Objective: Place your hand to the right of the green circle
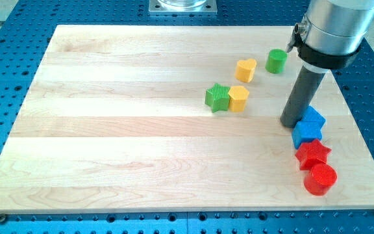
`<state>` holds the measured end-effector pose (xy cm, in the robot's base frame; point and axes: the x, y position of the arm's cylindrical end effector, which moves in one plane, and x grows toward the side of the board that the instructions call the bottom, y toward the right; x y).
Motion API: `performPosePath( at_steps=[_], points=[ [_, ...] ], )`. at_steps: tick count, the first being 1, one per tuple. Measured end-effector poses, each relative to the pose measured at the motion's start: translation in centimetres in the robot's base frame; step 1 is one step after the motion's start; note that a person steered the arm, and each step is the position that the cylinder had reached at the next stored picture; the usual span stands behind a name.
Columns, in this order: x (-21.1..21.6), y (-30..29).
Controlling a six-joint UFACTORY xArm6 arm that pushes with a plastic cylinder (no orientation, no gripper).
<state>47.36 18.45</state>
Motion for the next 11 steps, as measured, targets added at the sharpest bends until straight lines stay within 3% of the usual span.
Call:
performPosePath(
  at_steps=[1, 2, 3, 4, 5, 7, 8, 9, 11],
  points=[
    [-5.8, 2.3],
    [-6.9, 5.6],
    [0.5, 10.5],
    [3.4, 9.3],
    [3.2, 5.0],
    [-1.0, 4.7],
    [-6.2, 5.4],
    [-6.9, 2.0],
    [-2.1, -1.0]
  ],
)
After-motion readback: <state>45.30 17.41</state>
